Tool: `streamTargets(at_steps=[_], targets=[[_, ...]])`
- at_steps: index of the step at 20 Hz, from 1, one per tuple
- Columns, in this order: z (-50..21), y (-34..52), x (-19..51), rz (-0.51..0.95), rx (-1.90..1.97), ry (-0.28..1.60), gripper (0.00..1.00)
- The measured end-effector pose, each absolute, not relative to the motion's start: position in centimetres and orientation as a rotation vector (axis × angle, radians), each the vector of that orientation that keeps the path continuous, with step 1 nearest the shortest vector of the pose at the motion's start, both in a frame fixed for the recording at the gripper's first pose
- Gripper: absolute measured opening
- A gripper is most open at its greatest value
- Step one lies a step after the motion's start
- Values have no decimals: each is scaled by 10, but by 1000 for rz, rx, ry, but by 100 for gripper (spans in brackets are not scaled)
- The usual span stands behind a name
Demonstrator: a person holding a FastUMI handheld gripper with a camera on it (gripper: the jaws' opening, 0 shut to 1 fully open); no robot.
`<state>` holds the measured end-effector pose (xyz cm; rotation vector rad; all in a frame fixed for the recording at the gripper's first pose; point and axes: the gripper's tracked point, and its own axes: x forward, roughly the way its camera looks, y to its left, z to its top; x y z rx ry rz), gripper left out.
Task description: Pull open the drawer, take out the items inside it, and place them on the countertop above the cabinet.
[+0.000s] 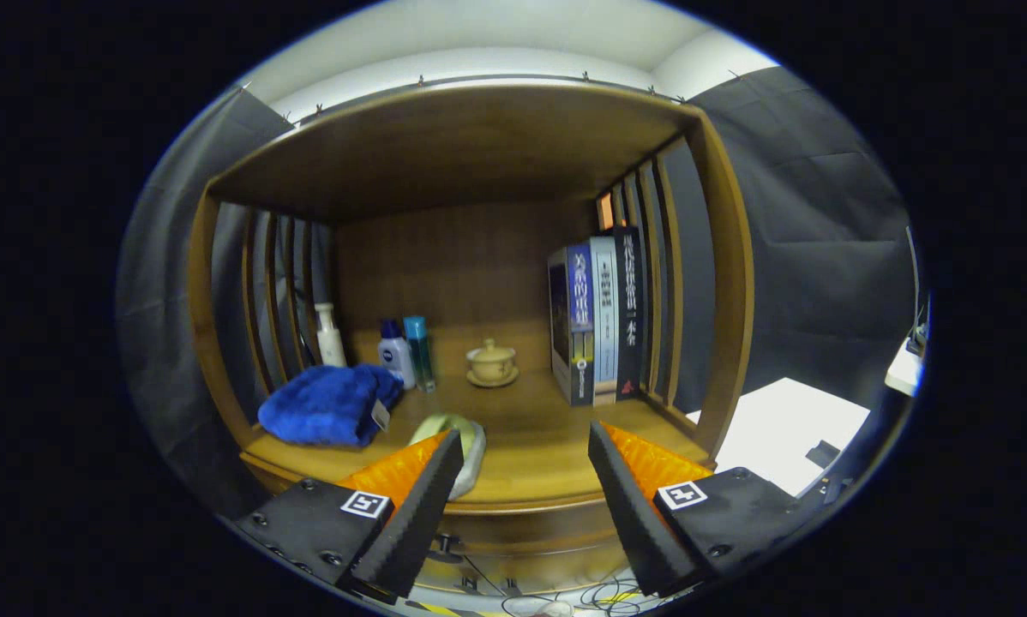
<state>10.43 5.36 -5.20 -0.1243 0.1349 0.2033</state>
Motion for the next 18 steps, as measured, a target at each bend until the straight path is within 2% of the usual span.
streamTargets(at_steps=[7, 18], targets=[[30, 59, 73, 197, -97, 76, 98], [43, 58, 63, 192, -90, 58, 98]])
